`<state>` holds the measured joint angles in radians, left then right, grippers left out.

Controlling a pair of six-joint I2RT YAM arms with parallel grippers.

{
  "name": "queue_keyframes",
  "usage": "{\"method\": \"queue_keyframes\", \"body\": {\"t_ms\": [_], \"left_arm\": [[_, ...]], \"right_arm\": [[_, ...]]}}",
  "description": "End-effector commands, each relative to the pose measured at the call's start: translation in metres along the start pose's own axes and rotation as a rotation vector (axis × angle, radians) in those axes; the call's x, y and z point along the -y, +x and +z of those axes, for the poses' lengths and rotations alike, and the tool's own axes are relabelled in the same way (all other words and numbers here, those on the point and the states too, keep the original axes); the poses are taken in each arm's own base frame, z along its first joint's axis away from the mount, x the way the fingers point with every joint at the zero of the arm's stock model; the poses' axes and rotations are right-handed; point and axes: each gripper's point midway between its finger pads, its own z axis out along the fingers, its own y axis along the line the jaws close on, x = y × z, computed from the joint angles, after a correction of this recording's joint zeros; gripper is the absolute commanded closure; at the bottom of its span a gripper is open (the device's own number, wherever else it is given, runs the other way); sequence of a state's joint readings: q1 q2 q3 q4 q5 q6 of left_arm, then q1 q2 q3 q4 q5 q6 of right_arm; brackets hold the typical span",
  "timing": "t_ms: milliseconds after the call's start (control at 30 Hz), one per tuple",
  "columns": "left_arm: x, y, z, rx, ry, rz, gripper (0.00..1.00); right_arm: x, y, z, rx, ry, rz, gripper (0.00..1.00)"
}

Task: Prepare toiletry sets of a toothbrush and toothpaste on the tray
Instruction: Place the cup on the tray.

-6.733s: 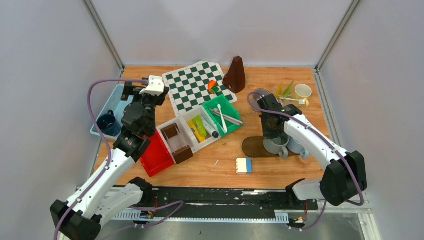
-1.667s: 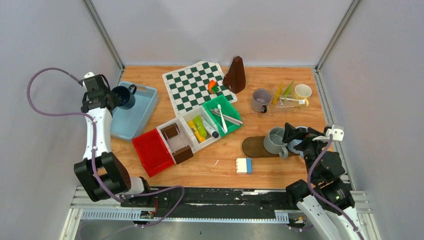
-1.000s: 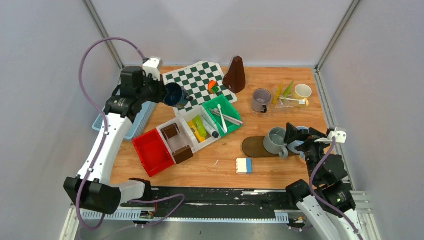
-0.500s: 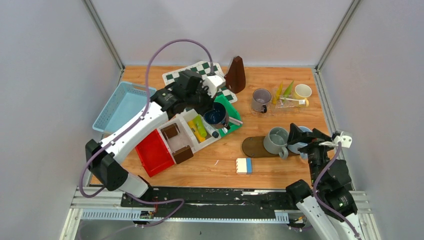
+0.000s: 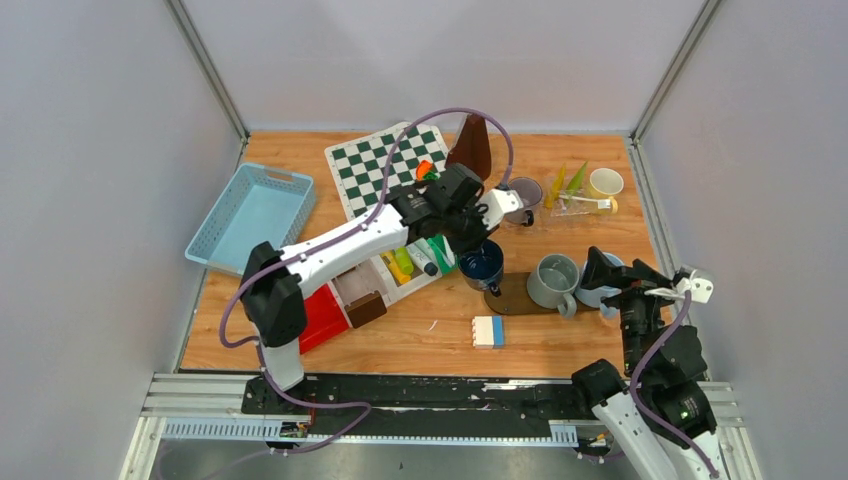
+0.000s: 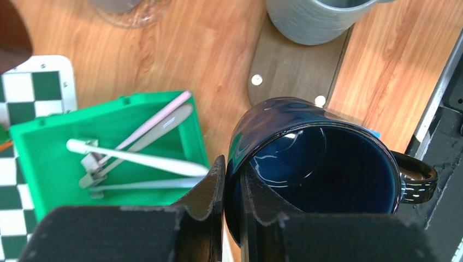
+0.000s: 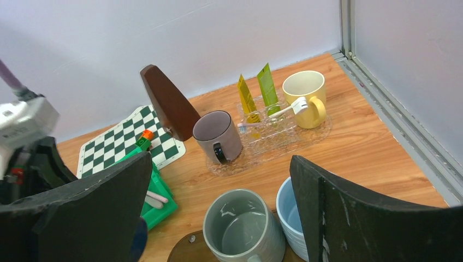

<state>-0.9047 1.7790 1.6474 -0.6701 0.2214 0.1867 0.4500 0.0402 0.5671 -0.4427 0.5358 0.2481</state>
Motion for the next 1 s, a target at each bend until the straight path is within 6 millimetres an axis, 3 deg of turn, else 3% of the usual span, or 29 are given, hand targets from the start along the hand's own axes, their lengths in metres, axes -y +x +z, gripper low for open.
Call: {"method": "queue_keyframes", "body": {"t_ms": [0, 300, 500, 967], "left_arm": [[0.018, -0.048, 0.006, 0.119, 0.047, 0.108, 1.0], [0.038, -0.048, 0.047, 0.075, 0.108, 0.16, 1.0], [0.041, -0.036, 0.071, 0.019, 0.128, 0.162, 1.0], [0.045, -0.02, 0.101, -0.07, 0.158, 0.173, 0.95]], "right_arm": [[0.003, -0.011, -0.001, 0.052, 0.015, 0.022, 0.0], [0.004, -0.012, -0.001, 0.056, 0.019, 0.029, 0.0], [0.004, -0.012, -0.001, 0.056, 0.02, 0.029, 0.0], [0.005, -0.013, -0.002, 0.059, 0.024, 0.03, 0.0]]}}
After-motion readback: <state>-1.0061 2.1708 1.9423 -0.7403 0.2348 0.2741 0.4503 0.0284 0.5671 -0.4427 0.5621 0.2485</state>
